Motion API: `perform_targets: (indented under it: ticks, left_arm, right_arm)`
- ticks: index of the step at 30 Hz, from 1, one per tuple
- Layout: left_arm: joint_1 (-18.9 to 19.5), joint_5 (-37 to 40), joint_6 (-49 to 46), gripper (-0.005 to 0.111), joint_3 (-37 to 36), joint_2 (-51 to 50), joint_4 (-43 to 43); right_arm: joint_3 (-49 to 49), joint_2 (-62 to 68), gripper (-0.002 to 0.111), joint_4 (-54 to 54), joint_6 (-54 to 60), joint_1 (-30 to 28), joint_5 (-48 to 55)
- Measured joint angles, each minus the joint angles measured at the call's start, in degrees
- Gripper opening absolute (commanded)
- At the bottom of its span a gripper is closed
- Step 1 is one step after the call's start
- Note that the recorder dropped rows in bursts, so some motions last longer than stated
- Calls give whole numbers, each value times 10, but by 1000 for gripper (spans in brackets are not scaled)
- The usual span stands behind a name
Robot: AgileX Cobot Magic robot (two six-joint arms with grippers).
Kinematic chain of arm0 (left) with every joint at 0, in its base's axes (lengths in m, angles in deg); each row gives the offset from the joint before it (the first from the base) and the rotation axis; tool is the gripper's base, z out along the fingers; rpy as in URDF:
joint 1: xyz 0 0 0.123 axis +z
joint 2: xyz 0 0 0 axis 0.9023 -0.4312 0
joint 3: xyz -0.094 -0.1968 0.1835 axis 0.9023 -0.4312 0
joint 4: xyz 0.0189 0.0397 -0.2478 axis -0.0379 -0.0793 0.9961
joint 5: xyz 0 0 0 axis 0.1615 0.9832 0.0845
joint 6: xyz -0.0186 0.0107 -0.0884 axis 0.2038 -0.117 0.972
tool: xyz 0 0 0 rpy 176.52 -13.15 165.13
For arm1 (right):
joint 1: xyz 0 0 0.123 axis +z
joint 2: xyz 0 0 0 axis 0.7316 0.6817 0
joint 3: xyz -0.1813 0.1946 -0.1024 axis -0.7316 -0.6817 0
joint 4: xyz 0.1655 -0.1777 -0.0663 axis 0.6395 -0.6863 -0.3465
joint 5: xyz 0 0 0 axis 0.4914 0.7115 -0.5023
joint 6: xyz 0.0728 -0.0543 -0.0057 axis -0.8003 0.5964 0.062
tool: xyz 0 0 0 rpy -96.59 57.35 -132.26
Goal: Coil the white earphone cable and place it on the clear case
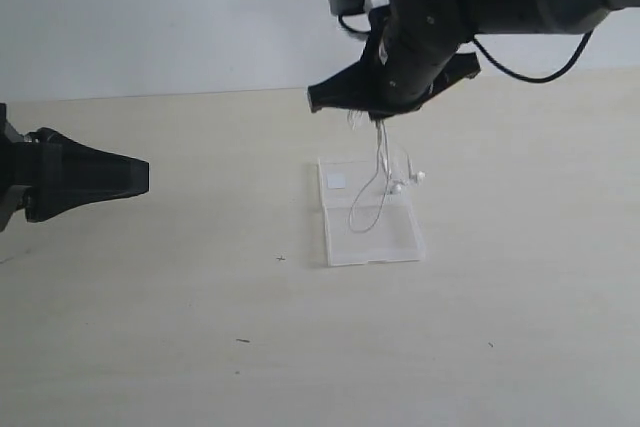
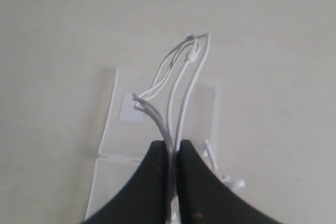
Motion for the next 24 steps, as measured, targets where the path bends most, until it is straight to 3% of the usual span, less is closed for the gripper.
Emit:
perform_targets:
  ticks: [6, 18, 24]
  left_arm:
    - [0, 0, 0, 0, 0, 0, 0]
    - [0, 0, 0, 0, 0, 0, 0]
    - [0, 1, 0, 0, 0, 0, 0]
  right_arm:
    - [0, 38, 0, 83, 72, 0, 12]
    - [0, 56, 0, 93, 78, 0, 43]
    - [15, 90, 0, 128, 112, 0, 115]
